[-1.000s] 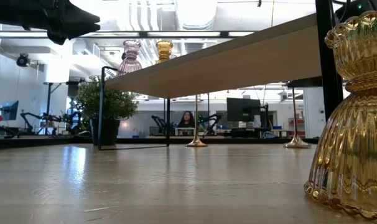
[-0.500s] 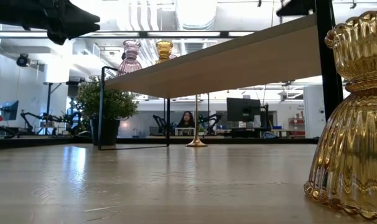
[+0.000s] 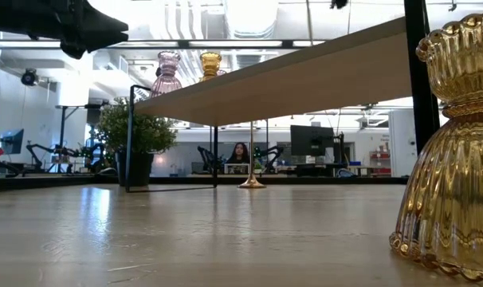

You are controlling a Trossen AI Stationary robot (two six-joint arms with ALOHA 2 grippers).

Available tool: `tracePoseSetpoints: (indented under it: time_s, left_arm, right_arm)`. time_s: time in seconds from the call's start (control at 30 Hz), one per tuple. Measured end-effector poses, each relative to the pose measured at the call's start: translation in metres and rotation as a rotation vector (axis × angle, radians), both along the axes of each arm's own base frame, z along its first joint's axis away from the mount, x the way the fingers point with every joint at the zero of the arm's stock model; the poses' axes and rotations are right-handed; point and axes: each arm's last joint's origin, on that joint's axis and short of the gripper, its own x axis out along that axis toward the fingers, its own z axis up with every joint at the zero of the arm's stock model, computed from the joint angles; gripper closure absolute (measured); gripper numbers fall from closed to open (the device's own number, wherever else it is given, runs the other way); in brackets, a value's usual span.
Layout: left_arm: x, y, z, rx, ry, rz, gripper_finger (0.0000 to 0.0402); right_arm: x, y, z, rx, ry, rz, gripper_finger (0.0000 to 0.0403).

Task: Pick & Place candle stick holders
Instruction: Put the top right gold candle holder on the shelf

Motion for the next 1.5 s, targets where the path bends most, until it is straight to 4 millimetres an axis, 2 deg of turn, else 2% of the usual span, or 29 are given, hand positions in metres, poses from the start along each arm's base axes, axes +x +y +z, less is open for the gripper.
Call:
tracePoseSetpoints:
  time_s: [0.2,0.37,0.57,1.0,1.13,1.27,1.5]
  left_arm:
    - [0.0,0.0,0.0,-0.003,0.001,0.0,0.0183]
    - [0.0,0.0,0.0,-0.02,-0.007,-0.001,0.0183]
    - [0.0,0.0,0.0,-0.024,-0.009,-0.001,0.0183]
    - [0.0,0.0,0.0,-0.024,-0.007,-0.001,0.0183]
    - [0.0,0.0,-0.001,-0.024,0.002,0.0,0.0183]
    - [0.0,0.0,-0.001,-0.024,0.004,0.0,0.0183]
    - [0.0,0.0,-0.002,-0.024,0.006,0.0,0.0183]
  right_arm:
    - [0.026,0.014,-0.007,-0.034,-0.043,0.1,0.0393]
    - [0.041,0.012,-0.019,-0.009,-0.042,0.125,0.0392]
    - [0.054,0.012,-0.021,-0.011,-0.096,0.17,0.0392]
    - [0.078,-0.012,-0.043,0.037,-0.081,0.178,0.0392]
    - [0.081,-0.023,-0.049,0.048,-0.058,0.154,0.0392]
    - [0.083,-0.028,-0.048,0.057,-0.096,0.169,0.0392]
    - [0.09,-0.034,-0.057,0.07,-0.07,0.153,0.0392]
